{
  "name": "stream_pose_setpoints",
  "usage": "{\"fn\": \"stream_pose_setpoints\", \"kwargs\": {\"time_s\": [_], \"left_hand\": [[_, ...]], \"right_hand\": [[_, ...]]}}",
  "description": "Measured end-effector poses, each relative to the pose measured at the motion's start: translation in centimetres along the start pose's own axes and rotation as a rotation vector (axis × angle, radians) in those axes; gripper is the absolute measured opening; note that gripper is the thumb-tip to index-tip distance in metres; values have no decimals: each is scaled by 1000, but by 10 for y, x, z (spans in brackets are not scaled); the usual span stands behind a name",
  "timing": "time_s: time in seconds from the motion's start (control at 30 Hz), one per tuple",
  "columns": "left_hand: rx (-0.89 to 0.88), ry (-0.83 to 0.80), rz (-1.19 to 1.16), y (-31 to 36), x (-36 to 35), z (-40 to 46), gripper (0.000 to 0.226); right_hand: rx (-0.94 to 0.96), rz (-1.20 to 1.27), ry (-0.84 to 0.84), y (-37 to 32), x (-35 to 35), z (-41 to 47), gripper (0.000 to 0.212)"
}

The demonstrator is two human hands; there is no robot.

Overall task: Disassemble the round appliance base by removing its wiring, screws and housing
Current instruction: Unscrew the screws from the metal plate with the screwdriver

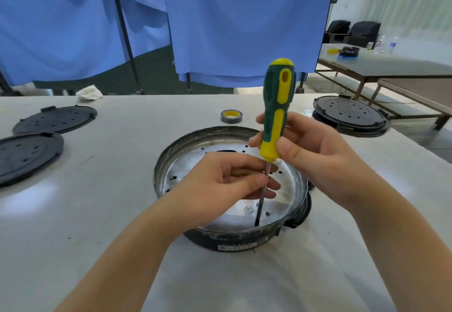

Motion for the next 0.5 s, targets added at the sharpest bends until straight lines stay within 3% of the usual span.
{"fn": "stream_pose_setpoints", "kwargs": {"time_s": [0.13, 0.23, 0.3, 0.37, 0.5], "left_hand": [[-21, 31, 25, 3, 1, 0, 20], [-11, 43, 50, 4, 1, 0, 20], [-7, 45, 77, 5, 1, -1, 20], [-6, 42, 94, 5, 1, -1, 19], [-9, 41, 108, 5, 1, -1, 21]], "right_hand": [[-19, 37, 11, 3, 1, 3, 30], [-23, 10, 109, -6, 6, 9, 26], [-14, -115, 247, -20, 14, 12, 27], [-15, -272, 375, -35, 20, 14, 44], [-41, -584, 427, -66, 22, 24, 46]]}}
Point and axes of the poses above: each hand's wrist, its own z-axis towards the middle knuckle, its own x-axis out of the back of the hand, y = z × x, the point moved 8 cm from there along z, towards the middle knuckle, and after that the axes turned 15 degrees about -y, right-handed, at the moved point
